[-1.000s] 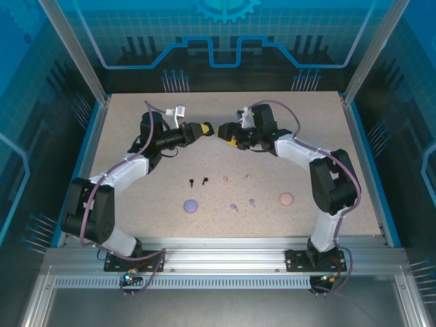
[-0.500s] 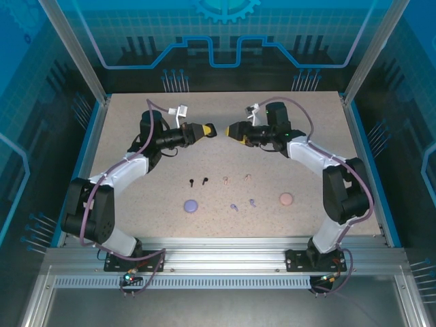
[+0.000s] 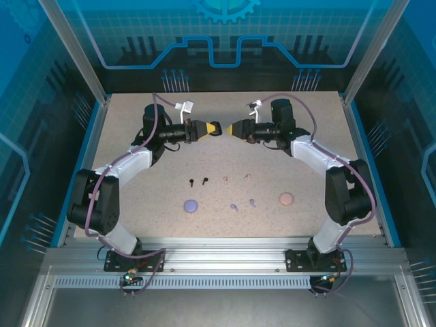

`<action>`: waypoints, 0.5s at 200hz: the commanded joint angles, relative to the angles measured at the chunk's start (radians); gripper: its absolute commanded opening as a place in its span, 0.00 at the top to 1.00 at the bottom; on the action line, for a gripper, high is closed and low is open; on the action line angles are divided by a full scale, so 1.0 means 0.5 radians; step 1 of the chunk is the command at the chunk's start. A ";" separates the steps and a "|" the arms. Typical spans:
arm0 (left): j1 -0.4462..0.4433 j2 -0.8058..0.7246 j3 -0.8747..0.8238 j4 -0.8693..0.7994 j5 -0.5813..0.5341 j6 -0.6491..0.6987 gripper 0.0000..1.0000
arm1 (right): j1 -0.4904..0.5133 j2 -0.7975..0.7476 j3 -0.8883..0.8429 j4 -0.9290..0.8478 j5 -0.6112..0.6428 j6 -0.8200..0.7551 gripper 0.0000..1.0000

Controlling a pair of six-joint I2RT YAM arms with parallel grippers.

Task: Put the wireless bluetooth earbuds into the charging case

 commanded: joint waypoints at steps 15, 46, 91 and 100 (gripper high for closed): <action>-0.028 0.019 0.080 0.013 0.070 0.004 1.00 | 0.058 -0.011 0.132 -0.020 -0.025 -0.028 0.52; -0.042 0.015 0.084 -0.005 0.067 0.019 1.00 | 0.087 0.046 0.193 -0.020 -0.002 -0.003 0.55; -0.045 -0.007 0.086 -0.031 0.046 0.039 1.00 | 0.113 0.072 0.191 -0.057 0.024 -0.018 0.61; -0.043 -0.006 0.087 -0.036 0.045 0.044 1.00 | 0.112 0.066 0.171 -0.057 0.032 -0.018 0.62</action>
